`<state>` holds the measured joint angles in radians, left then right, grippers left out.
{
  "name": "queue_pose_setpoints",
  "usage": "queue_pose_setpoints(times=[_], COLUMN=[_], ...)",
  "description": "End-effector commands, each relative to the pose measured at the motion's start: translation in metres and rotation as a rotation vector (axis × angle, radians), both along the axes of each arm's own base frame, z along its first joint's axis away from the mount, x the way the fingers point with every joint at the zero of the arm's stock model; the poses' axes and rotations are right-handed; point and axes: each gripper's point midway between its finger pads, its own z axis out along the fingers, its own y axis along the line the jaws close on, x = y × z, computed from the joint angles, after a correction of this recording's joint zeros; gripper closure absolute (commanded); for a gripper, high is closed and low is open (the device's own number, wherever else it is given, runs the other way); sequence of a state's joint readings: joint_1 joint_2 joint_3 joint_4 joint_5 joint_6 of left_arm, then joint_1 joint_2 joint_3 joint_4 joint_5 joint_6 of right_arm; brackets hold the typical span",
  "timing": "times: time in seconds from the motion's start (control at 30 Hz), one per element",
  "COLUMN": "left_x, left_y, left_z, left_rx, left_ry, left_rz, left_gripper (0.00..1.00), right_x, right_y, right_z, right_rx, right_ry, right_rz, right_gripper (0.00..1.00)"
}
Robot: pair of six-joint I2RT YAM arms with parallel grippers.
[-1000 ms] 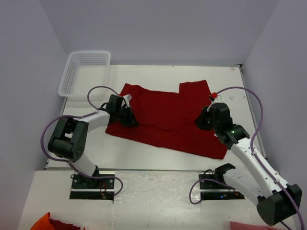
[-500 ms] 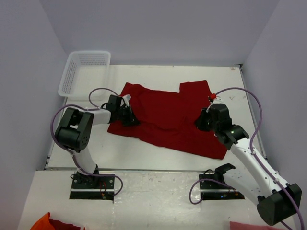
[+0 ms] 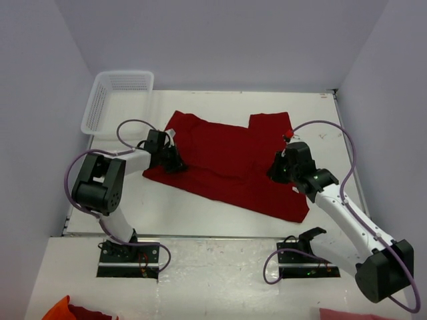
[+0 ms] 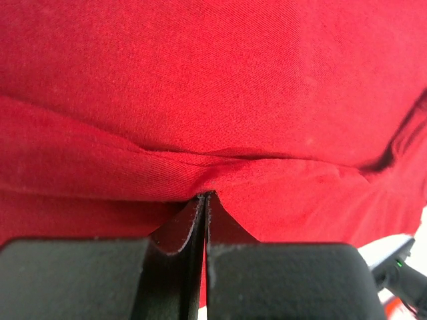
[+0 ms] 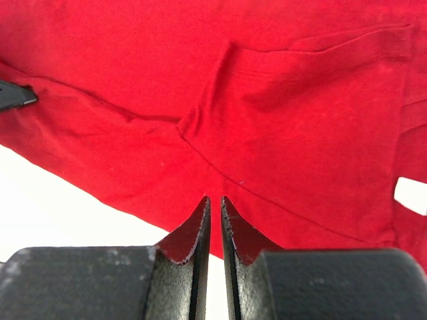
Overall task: Fold and stack the t-shirts
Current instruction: Fold the flattened tshirt in 1/3 of the way
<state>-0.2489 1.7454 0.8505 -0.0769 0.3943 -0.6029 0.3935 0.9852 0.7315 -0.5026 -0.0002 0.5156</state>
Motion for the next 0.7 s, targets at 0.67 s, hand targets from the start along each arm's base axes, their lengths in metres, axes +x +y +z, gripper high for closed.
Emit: queue_pose_setpoints(times=[0.67], left_x=[-0.002], left_y=[0.064], left_z=[0.051], left_rx=[0.378], left_ry=[-0.147], left_rz=[0.184], left_gripper=[1.00], right_x=[0.047], right_y=[0.020], right_z=[-0.035], right_rx=[-0.087], right_ry=[0.258], right_rz=[-0.066], right_gripper=[1.00])
